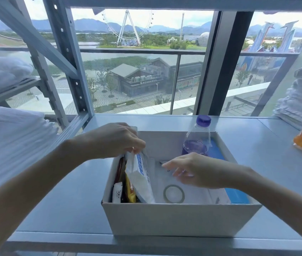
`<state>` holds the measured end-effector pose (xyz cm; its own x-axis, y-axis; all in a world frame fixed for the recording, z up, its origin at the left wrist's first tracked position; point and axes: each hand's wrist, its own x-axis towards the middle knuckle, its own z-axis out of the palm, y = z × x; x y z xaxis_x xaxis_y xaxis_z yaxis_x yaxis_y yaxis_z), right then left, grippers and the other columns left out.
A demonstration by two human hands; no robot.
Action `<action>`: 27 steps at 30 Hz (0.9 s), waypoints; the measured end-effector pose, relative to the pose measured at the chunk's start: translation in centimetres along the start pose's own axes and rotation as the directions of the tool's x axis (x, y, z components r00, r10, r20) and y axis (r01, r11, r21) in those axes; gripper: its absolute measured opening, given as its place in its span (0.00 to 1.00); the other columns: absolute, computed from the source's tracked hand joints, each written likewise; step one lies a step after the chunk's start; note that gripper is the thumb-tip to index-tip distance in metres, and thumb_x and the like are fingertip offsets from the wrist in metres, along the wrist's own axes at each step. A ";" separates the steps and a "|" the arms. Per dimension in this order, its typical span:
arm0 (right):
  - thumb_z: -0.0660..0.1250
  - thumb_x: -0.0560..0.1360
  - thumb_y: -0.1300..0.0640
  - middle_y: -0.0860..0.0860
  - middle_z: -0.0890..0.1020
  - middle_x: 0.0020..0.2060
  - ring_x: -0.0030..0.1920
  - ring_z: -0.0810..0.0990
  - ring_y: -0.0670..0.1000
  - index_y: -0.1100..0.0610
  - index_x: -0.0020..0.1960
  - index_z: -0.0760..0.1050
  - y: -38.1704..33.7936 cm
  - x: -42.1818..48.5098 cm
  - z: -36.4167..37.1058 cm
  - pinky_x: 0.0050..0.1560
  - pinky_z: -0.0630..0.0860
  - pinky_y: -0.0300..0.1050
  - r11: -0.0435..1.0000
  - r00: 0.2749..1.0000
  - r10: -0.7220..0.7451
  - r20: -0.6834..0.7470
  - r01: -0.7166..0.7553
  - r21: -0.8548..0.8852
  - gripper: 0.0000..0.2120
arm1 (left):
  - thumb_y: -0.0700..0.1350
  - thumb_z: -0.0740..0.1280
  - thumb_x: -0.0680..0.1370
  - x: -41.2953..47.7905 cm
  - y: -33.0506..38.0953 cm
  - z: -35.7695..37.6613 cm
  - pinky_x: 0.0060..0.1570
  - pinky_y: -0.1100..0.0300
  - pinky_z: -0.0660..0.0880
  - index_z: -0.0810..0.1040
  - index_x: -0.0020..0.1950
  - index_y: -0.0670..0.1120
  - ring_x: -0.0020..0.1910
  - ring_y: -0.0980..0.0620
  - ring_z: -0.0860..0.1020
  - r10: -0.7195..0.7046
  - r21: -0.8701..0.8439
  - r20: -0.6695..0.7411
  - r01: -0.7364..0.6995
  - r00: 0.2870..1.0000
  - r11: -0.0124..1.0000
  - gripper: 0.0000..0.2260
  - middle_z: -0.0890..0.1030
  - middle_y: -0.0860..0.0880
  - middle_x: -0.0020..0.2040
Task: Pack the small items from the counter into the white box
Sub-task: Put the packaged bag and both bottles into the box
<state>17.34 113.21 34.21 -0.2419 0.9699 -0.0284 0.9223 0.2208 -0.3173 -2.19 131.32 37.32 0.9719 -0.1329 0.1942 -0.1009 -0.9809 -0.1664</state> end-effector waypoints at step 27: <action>0.57 0.77 0.62 0.53 0.78 0.57 0.49 0.73 0.50 0.56 0.65 0.72 -0.2 3.1 2.2 0.47 0.67 0.37 0.974 0.782 0.210 0.586 -0.114 -0.197 0.18 | 0.30 0.71 0.70 -3.6 2.2 2.4 0.63 0.58 0.64 0.82 0.43 0.58 0.60 0.61 0.70 -0.146 -0.143 -0.079 0.134 0.986 0.981 0.20 0.81 0.61 0.50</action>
<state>15.76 115.92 32.07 -0.1723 0.7447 -0.6448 0.9850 0.1251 -0.1187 -5.36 129.94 33.94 0.9565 0.0015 0.2918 0.0013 -1.0000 0.0008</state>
